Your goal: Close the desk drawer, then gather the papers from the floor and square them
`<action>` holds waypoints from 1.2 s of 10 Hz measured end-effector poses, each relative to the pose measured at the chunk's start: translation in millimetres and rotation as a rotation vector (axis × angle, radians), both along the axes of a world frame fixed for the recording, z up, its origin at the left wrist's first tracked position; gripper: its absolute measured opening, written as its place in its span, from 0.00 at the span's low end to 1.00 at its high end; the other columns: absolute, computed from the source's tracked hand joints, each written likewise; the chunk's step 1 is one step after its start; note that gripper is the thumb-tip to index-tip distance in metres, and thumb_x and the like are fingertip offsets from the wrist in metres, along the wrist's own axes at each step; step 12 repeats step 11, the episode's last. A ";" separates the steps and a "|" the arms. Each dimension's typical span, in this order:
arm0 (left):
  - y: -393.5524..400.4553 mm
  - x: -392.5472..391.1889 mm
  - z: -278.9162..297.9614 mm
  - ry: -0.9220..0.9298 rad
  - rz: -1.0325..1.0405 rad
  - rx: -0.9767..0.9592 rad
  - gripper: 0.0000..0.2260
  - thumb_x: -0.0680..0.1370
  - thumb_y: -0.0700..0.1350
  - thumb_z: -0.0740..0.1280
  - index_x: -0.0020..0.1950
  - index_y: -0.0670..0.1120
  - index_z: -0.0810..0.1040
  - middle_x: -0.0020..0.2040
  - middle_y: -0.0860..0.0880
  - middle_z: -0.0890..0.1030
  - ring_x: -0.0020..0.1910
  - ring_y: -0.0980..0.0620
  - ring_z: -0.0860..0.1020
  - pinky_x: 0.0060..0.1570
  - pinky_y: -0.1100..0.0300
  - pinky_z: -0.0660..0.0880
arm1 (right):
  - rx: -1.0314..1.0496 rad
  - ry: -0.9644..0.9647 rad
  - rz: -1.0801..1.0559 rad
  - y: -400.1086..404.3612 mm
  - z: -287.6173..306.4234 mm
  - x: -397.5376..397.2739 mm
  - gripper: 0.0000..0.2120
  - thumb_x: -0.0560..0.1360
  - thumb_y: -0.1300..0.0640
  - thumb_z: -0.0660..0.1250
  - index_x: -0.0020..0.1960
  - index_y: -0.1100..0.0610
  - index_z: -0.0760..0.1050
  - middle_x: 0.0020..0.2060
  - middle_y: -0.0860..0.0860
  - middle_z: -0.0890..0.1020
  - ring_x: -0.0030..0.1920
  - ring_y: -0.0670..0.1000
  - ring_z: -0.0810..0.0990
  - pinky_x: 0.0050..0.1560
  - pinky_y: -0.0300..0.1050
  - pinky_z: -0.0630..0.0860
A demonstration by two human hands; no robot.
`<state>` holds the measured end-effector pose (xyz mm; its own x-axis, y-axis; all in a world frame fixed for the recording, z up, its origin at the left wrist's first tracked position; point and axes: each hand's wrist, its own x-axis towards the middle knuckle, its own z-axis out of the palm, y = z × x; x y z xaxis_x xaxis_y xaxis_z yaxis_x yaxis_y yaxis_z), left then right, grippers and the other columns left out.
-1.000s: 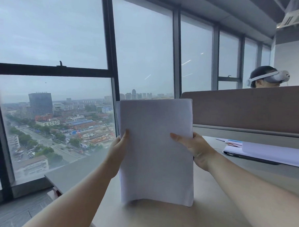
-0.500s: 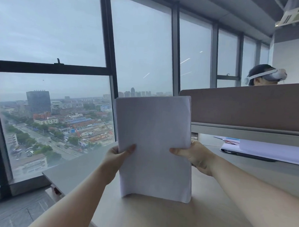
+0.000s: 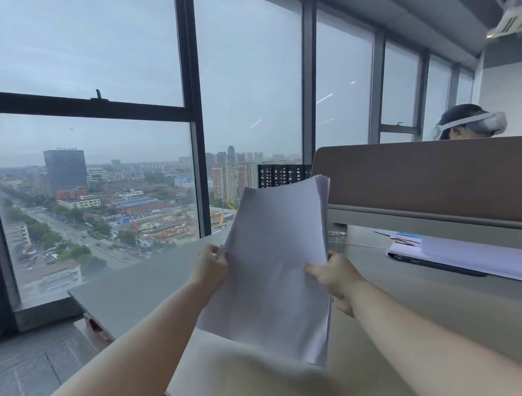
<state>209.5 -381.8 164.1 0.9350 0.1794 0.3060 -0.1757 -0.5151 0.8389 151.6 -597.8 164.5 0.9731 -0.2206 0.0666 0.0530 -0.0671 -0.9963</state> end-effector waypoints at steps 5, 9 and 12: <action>-6.6 29.5 -72.6 0.222 -0.085 0.625 0.27 0.79 0.55 0.51 0.76 0.45 0.55 0.78 0.48 0.57 0.77 0.50 0.55 0.75 0.53 0.54 | -0.051 0.082 -0.237 -1.1 -61.6 56.9 0.08 0.74 0.66 0.66 0.54 0.64 0.75 0.53 0.62 0.80 0.53 0.61 0.79 0.56 0.54 0.76; -7.3 26.9 -72.9 0.239 -0.113 0.772 0.27 0.79 0.58 0.48 0.75 0.47 0.60 0.78 0.49 0.58 0.77 0.51 0.54 0.75 0.51 0.52 | -0.501 0.121 -0.309 -15.5 -58.7 53.9 0.11 0.74 0.54 0.68 0.46 0.62 0.71 0.49 0.61 0.80 0.53 0.62 0.79 0.46 0.47 0.72; -7.0 26.5 -73.3 0.230 -0.112 0.756 0.27 0.79 0.58 0.47 0.76 0.47 0.58 0.79 0.49 0.56 0.78 0.51 0.53 0.75 0.51 0.52 | -0.762 0.126 -0.309 -37.9 -52.5 31.2 0.16 0.76 0.51 0.64 0.36 0.58 0.64 0.43 0.58 0.75 0.43 0.56 0.71 0.40 0.43 0.63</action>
